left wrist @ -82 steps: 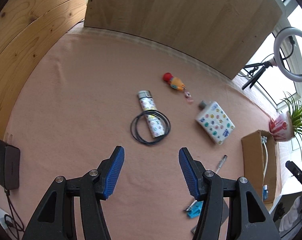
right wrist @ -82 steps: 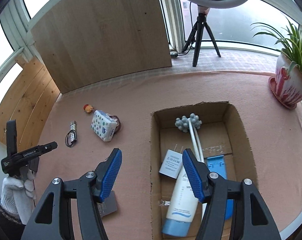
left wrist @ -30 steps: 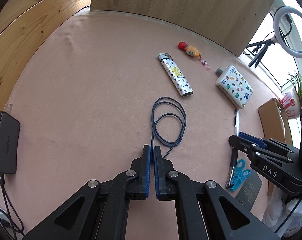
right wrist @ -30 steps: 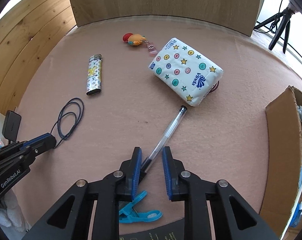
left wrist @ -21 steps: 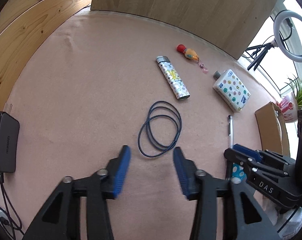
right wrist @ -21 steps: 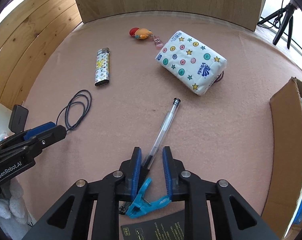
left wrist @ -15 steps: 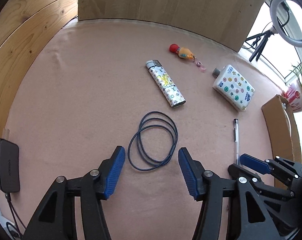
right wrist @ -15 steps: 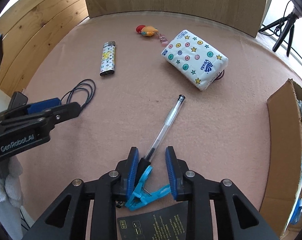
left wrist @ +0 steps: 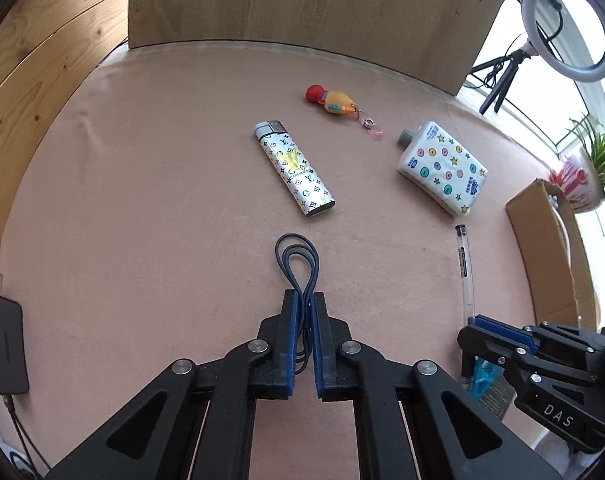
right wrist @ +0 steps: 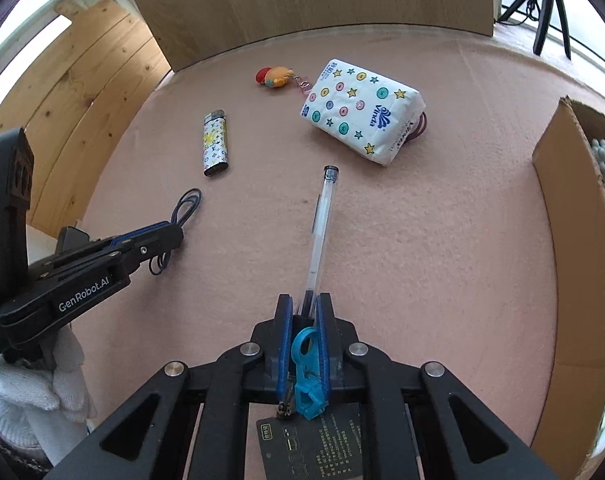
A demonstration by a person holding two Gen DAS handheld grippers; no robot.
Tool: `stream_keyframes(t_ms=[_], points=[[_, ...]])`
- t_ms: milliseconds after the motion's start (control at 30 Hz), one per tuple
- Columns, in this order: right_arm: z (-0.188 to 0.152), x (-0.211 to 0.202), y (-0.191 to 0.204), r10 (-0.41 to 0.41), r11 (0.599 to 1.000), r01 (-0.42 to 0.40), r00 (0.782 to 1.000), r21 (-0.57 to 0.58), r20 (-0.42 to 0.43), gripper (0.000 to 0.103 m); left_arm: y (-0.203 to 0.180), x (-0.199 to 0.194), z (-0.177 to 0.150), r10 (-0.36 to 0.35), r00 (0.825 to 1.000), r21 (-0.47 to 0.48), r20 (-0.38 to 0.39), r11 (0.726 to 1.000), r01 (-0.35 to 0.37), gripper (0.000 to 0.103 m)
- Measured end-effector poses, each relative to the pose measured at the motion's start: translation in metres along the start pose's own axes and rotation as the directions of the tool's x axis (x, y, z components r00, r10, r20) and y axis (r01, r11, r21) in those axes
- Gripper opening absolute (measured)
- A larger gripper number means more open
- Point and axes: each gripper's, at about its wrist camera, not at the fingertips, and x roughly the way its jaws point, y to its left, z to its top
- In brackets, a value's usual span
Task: Organize objects
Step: 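Carry the cable and pen into the box while both grippers open to release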
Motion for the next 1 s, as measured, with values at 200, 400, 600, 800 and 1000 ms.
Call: stream_keyframes(t_ms=[200,400,600,800,1000], points=[[-0.005,-0.023,-0.011,0.065,0.997,-0.067,0.997,0.049,0.036,0.01,-0.006,-0.028,-0.007,-0.062,0.997,-0.028,0.044,0.998,0.063,0.006],[0.007,-0.056,-0.021,0.11,0.99,-0.12,0.987,0.081,0.113,0.01,-0.019,-0.047,-0.002,-0.113,0.99,-0.038,0.082,0.992,0.117,0.006],[0.009,-0.092,-0.036,0.095,0.992,-0.109,0.979,0.07,0.178,0.01,-0.049,-0.061,0.0,-0.146,0.984,0.009,0.102,0.989,0.146,0.006],[-0.001,-0.122,-0.071,0.039,0.99,-0.068,0.973,0.122,0.226,0.01,-0.093,-0.061,0.006,-0.209,0.972,0.063,0.107,0.977,0.203,0.006],[-0.017,-0.15,-0.11,-0.047,0.987,0.005,0.965,0.16,0.26,0.01,-0.15,-0.054,0.013,-0.274,0.958,0.14,0.087,0.955,0.26,0.006]])
